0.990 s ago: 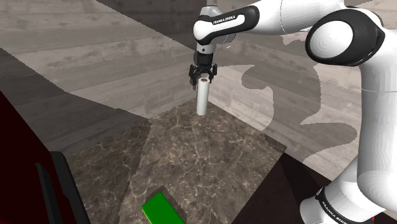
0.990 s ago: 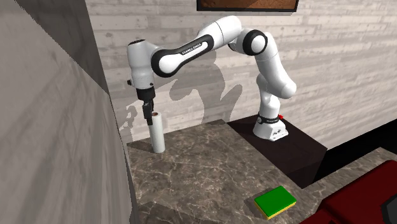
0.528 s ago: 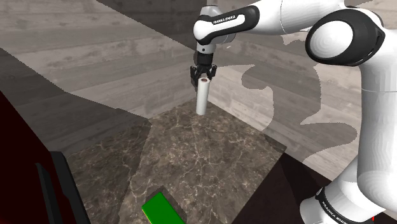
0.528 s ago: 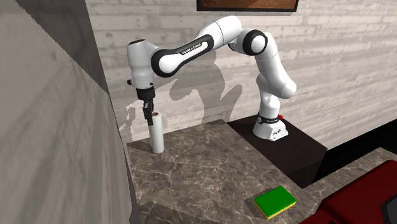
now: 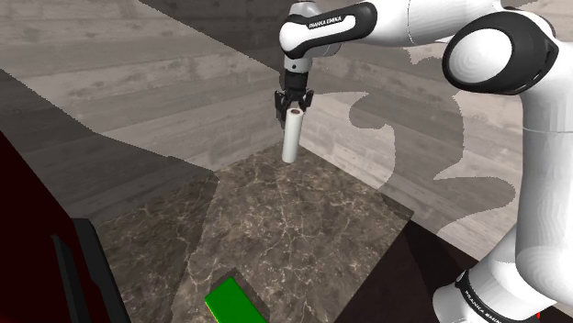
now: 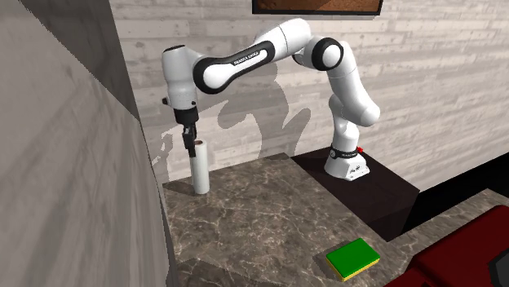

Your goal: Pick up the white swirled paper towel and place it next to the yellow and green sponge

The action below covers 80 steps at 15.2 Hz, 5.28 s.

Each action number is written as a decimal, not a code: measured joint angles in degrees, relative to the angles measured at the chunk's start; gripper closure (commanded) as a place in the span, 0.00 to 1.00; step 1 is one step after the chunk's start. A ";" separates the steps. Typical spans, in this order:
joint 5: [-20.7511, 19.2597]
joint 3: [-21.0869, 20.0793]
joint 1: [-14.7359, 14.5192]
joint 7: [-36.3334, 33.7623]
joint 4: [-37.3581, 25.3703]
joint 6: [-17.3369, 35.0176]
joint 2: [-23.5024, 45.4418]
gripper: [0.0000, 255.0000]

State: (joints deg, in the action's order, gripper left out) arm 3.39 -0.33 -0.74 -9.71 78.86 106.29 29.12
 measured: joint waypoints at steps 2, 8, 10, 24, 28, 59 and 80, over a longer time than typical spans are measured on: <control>-0.02 0.00 0.00 -0.10 -1.08 -1.43 -0.37 1.00; -0.07 0.02 0.06 -0.28 -5.33 -5.67 -0.37 1.00; -0.11 -0.02 -0.03 -0.51 -7.09 -7.47 -0.40 1.00; -0.68 -2.84 -6.83 -9.96 4.87 -5.28 -10.72 1.00; -0.85 -4.45 -9.76 -14.44 9.35 -3.71 -13.92 1.00; -4.15 -15.31 -28.21 -44.16 14.25 3.67 -12.76 1.00; -4.58 -15.17 -28.35 -44.32 19.06 10.00 -11.23 0.00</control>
State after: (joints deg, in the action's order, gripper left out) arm -1.19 -15.50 -29.08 -54.02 97.92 116.29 17.89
